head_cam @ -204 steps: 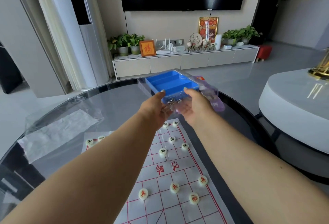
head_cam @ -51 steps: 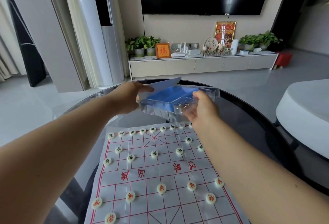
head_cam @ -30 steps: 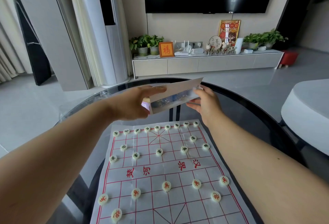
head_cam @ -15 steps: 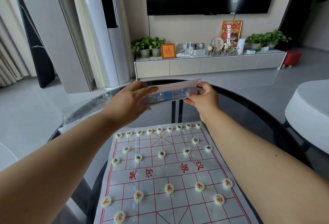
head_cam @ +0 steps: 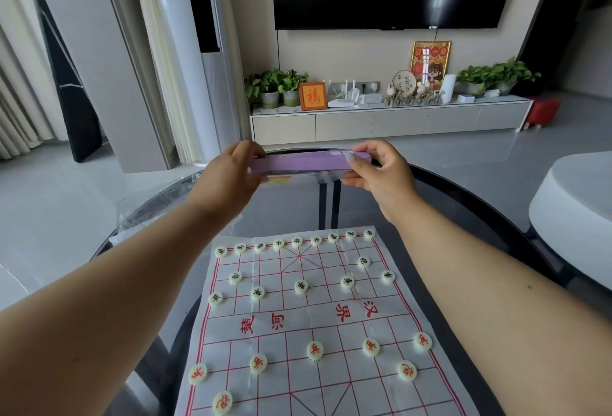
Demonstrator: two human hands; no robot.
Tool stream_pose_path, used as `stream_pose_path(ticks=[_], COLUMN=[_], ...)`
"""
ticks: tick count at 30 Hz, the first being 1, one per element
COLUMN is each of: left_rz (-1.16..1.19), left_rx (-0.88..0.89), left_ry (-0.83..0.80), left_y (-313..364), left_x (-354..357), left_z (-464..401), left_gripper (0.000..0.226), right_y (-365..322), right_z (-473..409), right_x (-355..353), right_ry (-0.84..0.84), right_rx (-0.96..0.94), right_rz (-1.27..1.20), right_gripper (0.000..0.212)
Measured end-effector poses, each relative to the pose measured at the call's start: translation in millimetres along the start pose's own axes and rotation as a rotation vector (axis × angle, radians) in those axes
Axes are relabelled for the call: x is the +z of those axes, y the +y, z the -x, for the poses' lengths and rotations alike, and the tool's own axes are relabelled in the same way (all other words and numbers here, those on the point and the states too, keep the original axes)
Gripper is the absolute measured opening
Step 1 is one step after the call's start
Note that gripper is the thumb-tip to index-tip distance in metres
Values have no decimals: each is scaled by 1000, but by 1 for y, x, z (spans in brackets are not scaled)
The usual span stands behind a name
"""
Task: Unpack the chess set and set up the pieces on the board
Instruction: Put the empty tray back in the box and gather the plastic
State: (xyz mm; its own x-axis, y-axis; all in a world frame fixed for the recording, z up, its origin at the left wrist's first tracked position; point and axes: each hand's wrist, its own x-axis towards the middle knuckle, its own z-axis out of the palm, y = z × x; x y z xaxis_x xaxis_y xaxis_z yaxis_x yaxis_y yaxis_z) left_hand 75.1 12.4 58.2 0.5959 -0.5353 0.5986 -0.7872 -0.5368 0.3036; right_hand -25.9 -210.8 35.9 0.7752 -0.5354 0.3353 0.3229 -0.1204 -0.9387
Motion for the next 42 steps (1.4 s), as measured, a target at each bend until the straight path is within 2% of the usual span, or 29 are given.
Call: stream_pose_path(ticks=[2,5,11,16,25,32,37,42], left_rz=[24,35,12,-2,-63,-121,-256,-204], left_rx=[-59,-4,120,155,253,410,512,471], left_ry=[-2,6,-34,29,53,30,-1,76], left_y=[2,2,-2,-4,-9,-10,-25,-28], left_x=[0,-2,-9,-11,-7,-5,8,10], left_z=[-2,-4,-7,-11,-15,-9,-1,-7], left_gripper=[32,29,51,33,28,29,48,40], right_y=[1,2,5,5,7,26,31,24], right_z=[-1,-5,-10,-6,-5,-9,-8,-9], right_x=[3,2,0,3,2,-7,-9,-7], right_ry=[29,34,45,38,21,20,11,55], right_rx=[-53,-102,-257,-322,-434,-524,-591,-743], right_rz=[84,187,431,511,621,721,872,1001], right_gripper=[18,28,42,42,41,42,44,39])
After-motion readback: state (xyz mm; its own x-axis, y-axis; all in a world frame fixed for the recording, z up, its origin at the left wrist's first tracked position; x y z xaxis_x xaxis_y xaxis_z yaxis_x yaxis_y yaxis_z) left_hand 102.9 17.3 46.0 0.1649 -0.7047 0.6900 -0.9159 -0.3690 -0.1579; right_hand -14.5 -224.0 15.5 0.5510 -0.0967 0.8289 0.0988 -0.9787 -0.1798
